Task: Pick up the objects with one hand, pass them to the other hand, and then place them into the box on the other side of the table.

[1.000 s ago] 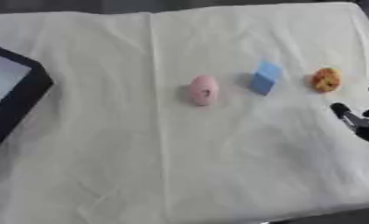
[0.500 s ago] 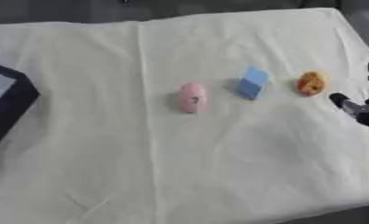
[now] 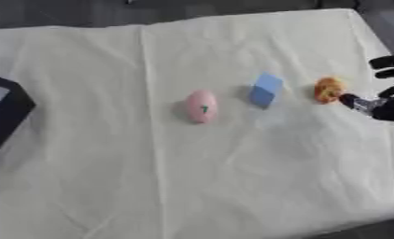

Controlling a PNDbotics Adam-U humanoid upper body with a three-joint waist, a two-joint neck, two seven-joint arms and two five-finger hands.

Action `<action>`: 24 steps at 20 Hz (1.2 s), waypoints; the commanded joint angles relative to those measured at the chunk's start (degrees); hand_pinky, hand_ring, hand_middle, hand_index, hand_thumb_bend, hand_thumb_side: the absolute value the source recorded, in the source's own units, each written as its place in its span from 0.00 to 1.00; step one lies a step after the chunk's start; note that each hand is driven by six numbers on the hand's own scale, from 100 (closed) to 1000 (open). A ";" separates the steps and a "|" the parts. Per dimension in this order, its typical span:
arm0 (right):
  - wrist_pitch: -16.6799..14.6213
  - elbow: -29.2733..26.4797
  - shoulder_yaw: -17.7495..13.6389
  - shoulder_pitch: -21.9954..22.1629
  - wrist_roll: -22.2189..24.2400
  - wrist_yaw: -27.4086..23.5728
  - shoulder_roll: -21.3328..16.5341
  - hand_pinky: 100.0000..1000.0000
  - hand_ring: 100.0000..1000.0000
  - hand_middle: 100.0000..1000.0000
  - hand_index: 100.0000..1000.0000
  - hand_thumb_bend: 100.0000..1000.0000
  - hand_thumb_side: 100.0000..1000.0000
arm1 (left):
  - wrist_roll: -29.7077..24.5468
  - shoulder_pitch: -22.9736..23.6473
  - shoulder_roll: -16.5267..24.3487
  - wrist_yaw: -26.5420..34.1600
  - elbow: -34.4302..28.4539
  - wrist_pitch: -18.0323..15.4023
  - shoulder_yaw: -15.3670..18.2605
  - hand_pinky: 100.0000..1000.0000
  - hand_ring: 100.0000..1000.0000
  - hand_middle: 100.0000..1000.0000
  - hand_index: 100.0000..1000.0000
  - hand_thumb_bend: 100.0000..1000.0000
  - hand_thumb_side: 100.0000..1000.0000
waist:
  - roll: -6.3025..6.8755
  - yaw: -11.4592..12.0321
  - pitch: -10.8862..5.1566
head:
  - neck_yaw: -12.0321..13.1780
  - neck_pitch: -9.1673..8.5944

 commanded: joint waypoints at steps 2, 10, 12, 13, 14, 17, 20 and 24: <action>2.93 -0.55 -2.09 -1.02 3.79 1.69 -2.76 0.60 0.81 0.76 0.77 0.55 0.14 | -0.28 -0.74 1.65 -0.36 -1.07 -0.25 0.03 0.88 0.74 0.64 0.76 0.00 0.81 | 0.12 0.50 0.69 | -0.69 -0.89; 8.46 -0.55 -3.31 -2.42 6.39 4.22 -2.76 0.66 0.80 0.75 0.78 0.51 0.13 | -0.62 -1.52 1.86 -0.77 -1.07 -0.22 -0.30 0.88 0.74 0.64 0.76 0.00 0.82 | -0.90 2.30 2.70 | -1.83 -2.92; 9.73 -0.55 -3.64 -2.42 6.36 5.53 -2.60 0.68 0.79 0.75 0.78 0.49 0.12 | -0.64 -1.62 2.02 -0.88 -1.07 -0.27 -0.31 0.88 0.74 0.64 0.76 0.00 0.82 | -1.12 2.70 3.13 | -2.07 -3.38; 10.31 -0.55 -3.80 -2.41 6.33 6.18 -2.53 0.69 0.79 0.75 0.78 0.49 0.12 | -0.64 -1.64 2.08 -0.93 -1.07 -0.29 -0.31 0.88 0.74 0.64 0.76 0.00 0.82 | -1.20 2.82 3.31 | -2.17 -3.56; 10.96 -0.55 -3.98 -2.42 6.29 6.84 -2.50 0.69 0.80 0.75 0.79 0.48 0.11 | -0.64 -1.63 2.15 -0.99 -1.07 -0.30 -0.31 0.88 0.74 0.64 0.76 0.00 0.82 | -1.28 2.91 3.47 | -2.27 -3.69; 12.59 -0.55 -4.37 -2.50 6.46 8.50 -2.60 0.72 0.80 0.75 0.79 0.44 0.08 | -0.63 -1.50 2.30 -1.14 -1.07 -0.28 -0.33 0.88 0.74 0.64 0.75 0.00 0.82 | -1.43 2.85 3.74 | -2.55 -3.79; 14.56 -0.55 -4.69 -2.47 6.75 10.29 -2.74 0.75 0.80 0.76 0.80 0.39 0.02 | -0.66 -1.45 2.33 -1.24 -1.07 -0.23 -0.38 0.88 0.74 0.64 0.75 0.00 0.82 | -1.52 2.71 3.83 | -2.94 -3.66; 17.02 -0.55 -4.73 -2.26 7.47 12.56 -2.74 0.79 0.81 0.76 0.81 0.34 0.00 | -0.68 -1.56 2.44 -1.28 -1.07 -0.26 -0.40 0.88 0.74 0.64 0.75 0.00 0.82 | -1.61 2.70 3.98 | -3.45 -3.74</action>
